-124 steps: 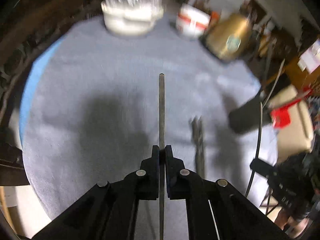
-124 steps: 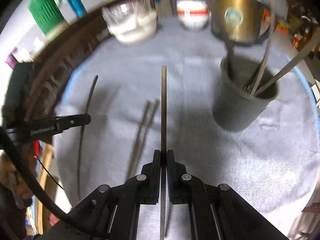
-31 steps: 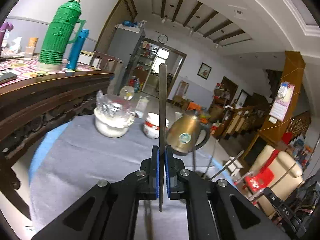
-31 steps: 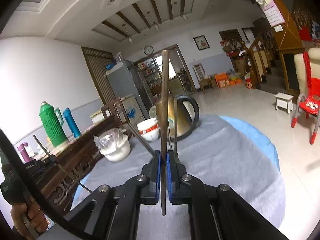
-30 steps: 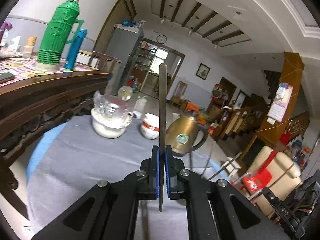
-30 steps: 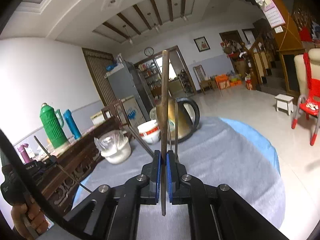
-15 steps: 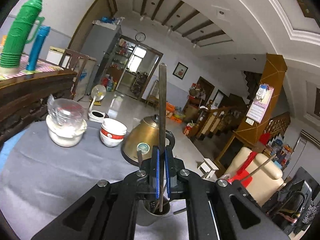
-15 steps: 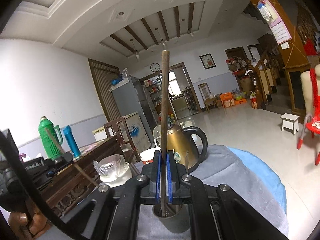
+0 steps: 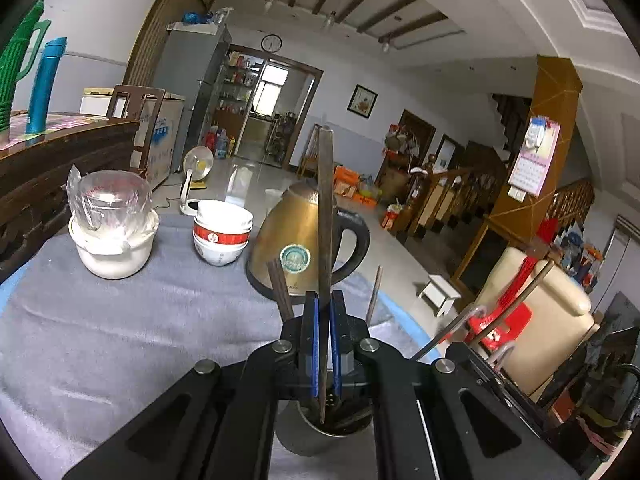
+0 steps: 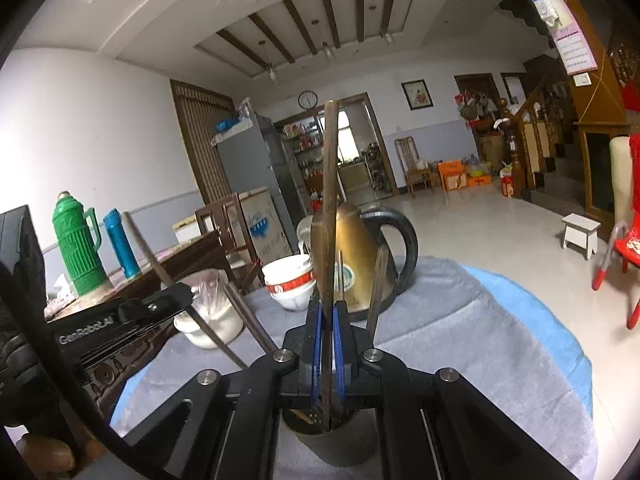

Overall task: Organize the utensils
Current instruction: 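Lower the chopsticks into the cup and open both grippers, then move both open grippers back to the last chopsticks on the cloth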

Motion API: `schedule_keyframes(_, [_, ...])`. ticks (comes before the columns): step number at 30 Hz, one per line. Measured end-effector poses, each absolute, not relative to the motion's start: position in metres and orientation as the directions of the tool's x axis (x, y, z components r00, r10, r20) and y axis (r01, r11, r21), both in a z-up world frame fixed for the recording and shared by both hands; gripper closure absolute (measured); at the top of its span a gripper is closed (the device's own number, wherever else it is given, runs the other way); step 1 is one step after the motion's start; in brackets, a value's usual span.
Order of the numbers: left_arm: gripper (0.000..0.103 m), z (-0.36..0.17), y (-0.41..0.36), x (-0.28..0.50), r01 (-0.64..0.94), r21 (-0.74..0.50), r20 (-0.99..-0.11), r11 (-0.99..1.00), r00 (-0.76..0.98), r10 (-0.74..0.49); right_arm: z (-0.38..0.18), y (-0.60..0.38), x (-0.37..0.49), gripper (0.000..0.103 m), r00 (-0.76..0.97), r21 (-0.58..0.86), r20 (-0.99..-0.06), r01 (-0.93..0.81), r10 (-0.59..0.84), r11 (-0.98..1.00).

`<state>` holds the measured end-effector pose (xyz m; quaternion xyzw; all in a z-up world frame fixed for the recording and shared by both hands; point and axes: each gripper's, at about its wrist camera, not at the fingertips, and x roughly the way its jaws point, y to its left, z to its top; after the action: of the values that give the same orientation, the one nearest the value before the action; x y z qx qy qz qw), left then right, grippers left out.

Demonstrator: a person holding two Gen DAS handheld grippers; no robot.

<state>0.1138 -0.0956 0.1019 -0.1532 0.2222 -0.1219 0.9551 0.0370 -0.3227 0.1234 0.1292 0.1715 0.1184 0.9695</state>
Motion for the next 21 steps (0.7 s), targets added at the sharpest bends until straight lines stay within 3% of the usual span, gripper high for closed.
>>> schedule_keyframes(11, [0.097,0.078,-0.109,0.127,0.184,-0.312,-0.494,0.932,0.807,-0.324,0.095,-0.31,0.052,0.096,0.875,0.241,-0.409,-0.169,0.258,0.956])
schedule_keyframes(13, [0.087,0.079,-0.106,0.124,0.163,-0.317,-0.515,0.934,0.798,-0.314,0.09,-0.304,0.057,0.096,0.855,0.212,-0.46,-0.157,0.24,0.965])
schedule_keyframes(14, [0.07,0.083,-0.104,0.122,0.157,-0.324,-0.515,0.933,0.798,-0.313,0.089,-0.302,0.058,0.095,0.848,0.191,-0.482,-0.146,0.222,0.971])
schedule_keyframes(16, [0.053,0.093,-0.093,0.11,0.149,-0.346,-0.486,0.926,0.816,-0.313,0.091,-0.303,0.055,0.093,0.845,0.172,-0.5,-0.12,0.191,0.978])
schedule_keyframes(20, [0.045,0.112,-0.069,0.082,0.125,-0.347,-0.434,0.929,0.857,-0.277,0.107,-0.311,0.039,0.088,0.869,0.16,-0.475,-0.067,0.136,0.985])
schedule_keyframes(21, [0.044,0.115,-0.059,0.072,0.115,-0.346,-0.424,0.931,0.866,-0.265,0.112,-0.314,0.034,0.079,0.875,0.161,-0.467,-0.055,0.125,0.986])
